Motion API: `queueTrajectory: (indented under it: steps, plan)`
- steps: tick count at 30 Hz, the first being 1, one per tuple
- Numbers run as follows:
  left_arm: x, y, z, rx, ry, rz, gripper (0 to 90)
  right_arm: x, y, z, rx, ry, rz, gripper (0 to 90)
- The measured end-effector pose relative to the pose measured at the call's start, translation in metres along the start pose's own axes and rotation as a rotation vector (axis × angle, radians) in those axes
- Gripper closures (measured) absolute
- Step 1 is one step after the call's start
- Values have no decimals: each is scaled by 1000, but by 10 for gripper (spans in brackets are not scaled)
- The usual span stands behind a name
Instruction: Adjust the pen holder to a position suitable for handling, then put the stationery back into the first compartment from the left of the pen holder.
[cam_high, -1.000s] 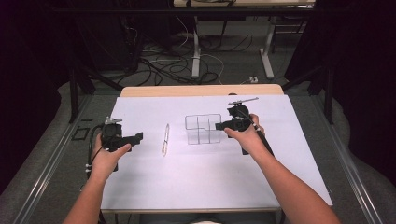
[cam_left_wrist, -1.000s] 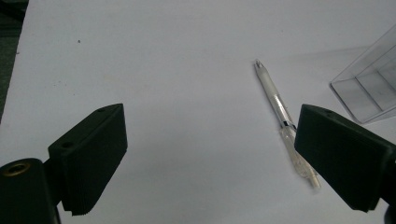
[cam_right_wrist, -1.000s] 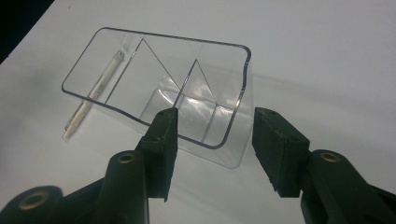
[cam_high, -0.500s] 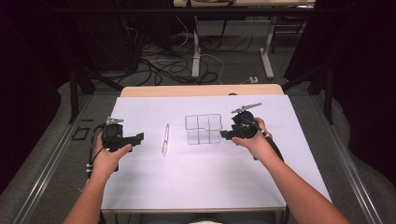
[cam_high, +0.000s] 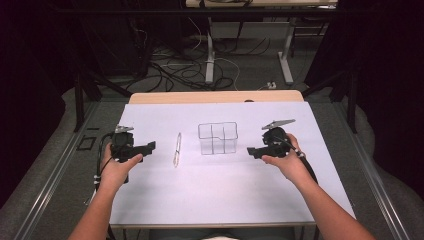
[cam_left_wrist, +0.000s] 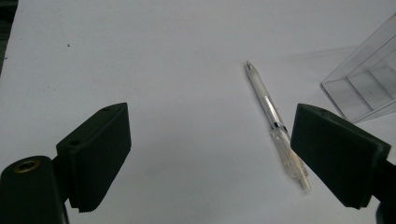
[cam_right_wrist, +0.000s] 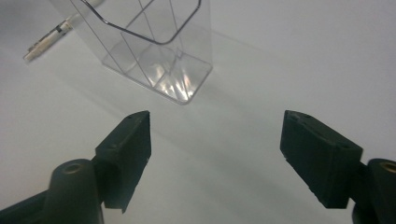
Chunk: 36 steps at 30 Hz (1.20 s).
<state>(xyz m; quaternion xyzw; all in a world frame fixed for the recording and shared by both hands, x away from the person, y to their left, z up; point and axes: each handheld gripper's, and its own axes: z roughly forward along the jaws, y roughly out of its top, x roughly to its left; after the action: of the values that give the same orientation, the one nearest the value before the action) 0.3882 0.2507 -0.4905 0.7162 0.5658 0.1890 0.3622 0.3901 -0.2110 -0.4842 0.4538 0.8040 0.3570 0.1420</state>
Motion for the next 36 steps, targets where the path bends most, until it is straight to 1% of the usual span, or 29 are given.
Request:
queueTrajectory:
  steps: [1,2,4,5,6,8,9,10,12,14,15,19,20,21,23,25,27,28,29,31,33,35,36]
  plan:
    - [0,0,0,2,-2,-2,135,-1,-2,-2,-3,-7,9,214]
    - [0,1,0,0,-3,-2,141,-4,-5,-3,-14,-14,-3,190]
    - [-1,2,0,-3,-9,-8,152,-7,-9,-7,-16,-31,7,161]
    - [-1,2,0,-1,-13,-10,156,-10,-11,-9,-19,-43,8,158]
    - [-2,3,1,-6,-14,-11,157,-13,-13,-11,-28,-48,15,157]
    - [-4,5,1,-8,-22,-13,159,-18,-16,-15,-27,-52,20,156]
    - [-5,6,1,-6,-26,-19,161,-20,-17,-17,-29,-62,14,154]
    - [-5,7,1,-6,-30,-16,162,-22,-19,-19,-29,-71,9,154]
    - [-7,9,2,-7,-38,-21,164,-26,-22,-23,-42,-87,2,154]
    - [-9,11,3,-4,-49,-19,169,-30,-24,-25,-43,-105,13,153]
    - [-11,12,4,-1,-51,-25,175,-32,-26,-26,-41,-110,20,153]
    - [-15,16,9,13,-67,-25,207,-39,-34,-28,-48,-109,70,151]
    - [-17,17,10,26,-67,-18,214,-40,-35,-28,-54,-115,70,151]
    - [-19,18,12,23,-65,-18,227,-41,-36,-29,-61,-117,84,151]
    - [-21,21,13,38,-71,-9,241,-44,-36,-30,-79,-126,85,151]
    - [-23,24,15,42,-73,-12,260,-44,-37,-32,-95,-128,90,151]
    - [-26,28,17,48,-75,-18,270,-45,-38,-32,-99,-141,92,150]
    - [-27,29,18,49,-73,-19,274,-45,-39,-31,-103,-140,86,150]
    - [-27,31,19,56,-75,-9,278,-45,-40,-31,-105,-141,86,150]
    - [-30,35,21,55,-77,-15,307,-45,-41,-30,-110,-149,78,150]
    - [-31,38,23,63,-72,-14,308,-45,-42,-30,-112,-143,84,151]
    - [-31,41,26,76,-74,-14,308,-44,-43,-30,-117,-138,87,151]
    - [-32,42,27,89,-83,-14,312,-43,-43,-30,-118,-139,94,151]
